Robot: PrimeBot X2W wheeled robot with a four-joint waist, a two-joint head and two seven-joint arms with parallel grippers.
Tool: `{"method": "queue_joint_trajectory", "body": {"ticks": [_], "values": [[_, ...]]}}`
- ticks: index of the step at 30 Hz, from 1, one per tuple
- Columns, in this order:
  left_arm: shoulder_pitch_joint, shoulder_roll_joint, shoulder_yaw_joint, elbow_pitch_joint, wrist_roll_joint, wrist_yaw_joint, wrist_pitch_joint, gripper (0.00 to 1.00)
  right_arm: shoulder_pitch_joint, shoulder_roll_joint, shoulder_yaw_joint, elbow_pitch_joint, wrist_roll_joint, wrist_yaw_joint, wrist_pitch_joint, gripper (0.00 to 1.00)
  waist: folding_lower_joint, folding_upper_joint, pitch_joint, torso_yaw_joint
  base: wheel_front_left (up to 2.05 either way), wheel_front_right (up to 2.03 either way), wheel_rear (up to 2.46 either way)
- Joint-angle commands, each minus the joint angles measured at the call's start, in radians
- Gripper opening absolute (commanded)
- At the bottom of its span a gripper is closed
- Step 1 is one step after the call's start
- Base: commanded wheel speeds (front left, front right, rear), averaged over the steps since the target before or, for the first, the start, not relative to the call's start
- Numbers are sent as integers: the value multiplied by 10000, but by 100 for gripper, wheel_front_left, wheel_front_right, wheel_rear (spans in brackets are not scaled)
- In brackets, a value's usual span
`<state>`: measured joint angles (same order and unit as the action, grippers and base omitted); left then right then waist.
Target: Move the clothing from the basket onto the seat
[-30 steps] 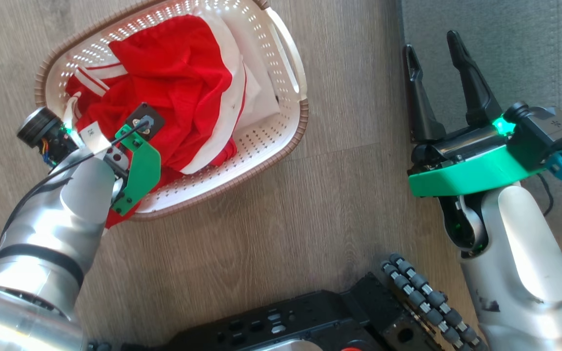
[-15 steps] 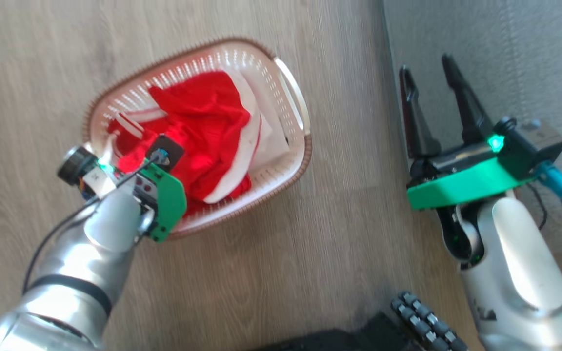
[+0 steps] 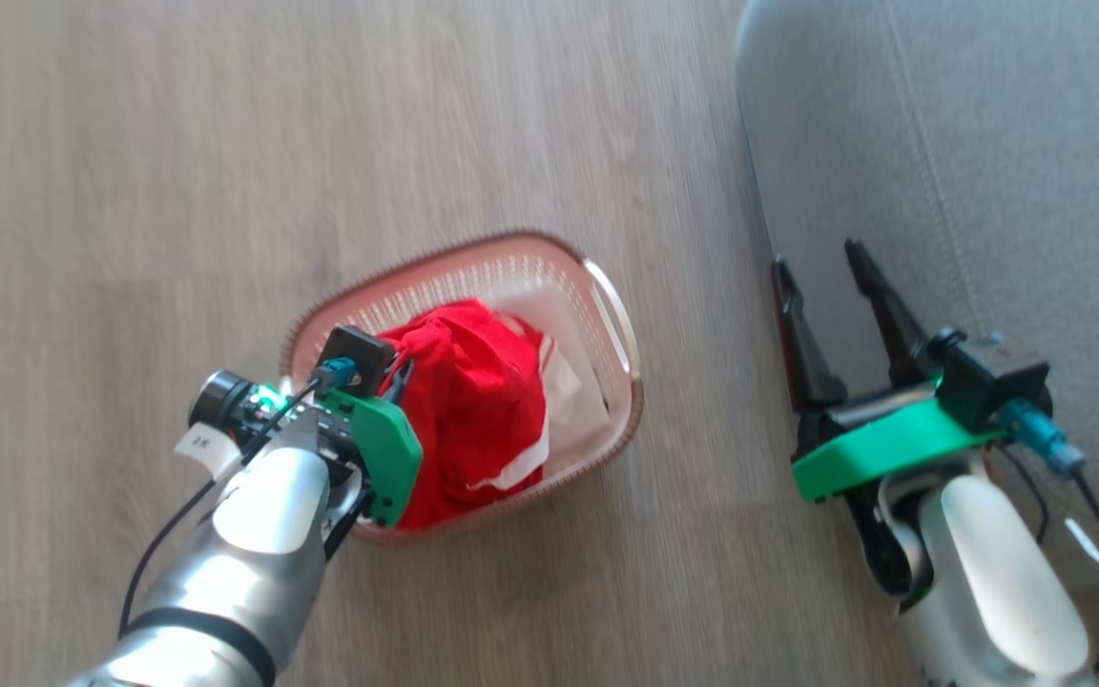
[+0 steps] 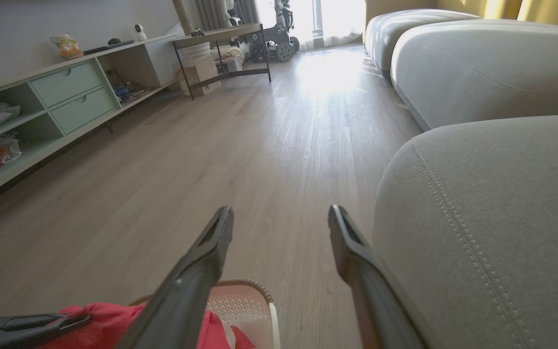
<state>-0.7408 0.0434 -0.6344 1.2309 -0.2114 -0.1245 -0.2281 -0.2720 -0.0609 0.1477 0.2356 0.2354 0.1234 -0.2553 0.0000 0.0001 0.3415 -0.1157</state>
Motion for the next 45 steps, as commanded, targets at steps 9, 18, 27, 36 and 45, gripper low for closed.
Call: {"method": "queue_joint_trajectory", "body": {"ticks": [9, 18, 27, 36, 45], "values": [[364, 147, 236, -1829, -1118, -60, -281, 0, 569, 72, 359, -185, 2, 73, 83, 100, 0, -1, -1642, 445, 0, 0, 0], [500, 657, 678, -4563, -1630, 32, -1, 0, 1056, -21, 626, -339, 167, 73, 242, 100, 0, -1, -2343, 489, 0, 0, 0], [582, 1228, 1018, -7981, -2112, 352, 1526, 0, 1181, -147, 1166, -540, 311, 73, 333, 100, 0, -1, -2536, 395, 0, 0, 0], [982, 1567, 1038, -10013, -2403, 628, 2575, 0, 1077, -246, 1652, -582, 317, 73, 267, 100, 0, -1, -2494, 295, 0, 0, 0], [1264, 1441, 827, -10538, -2664, 636, 2904, 0, 540, -329, 2656, -264, -22, 73, 416, 100, 0, -1, -2466, 425, 0, 0, 0]]}}
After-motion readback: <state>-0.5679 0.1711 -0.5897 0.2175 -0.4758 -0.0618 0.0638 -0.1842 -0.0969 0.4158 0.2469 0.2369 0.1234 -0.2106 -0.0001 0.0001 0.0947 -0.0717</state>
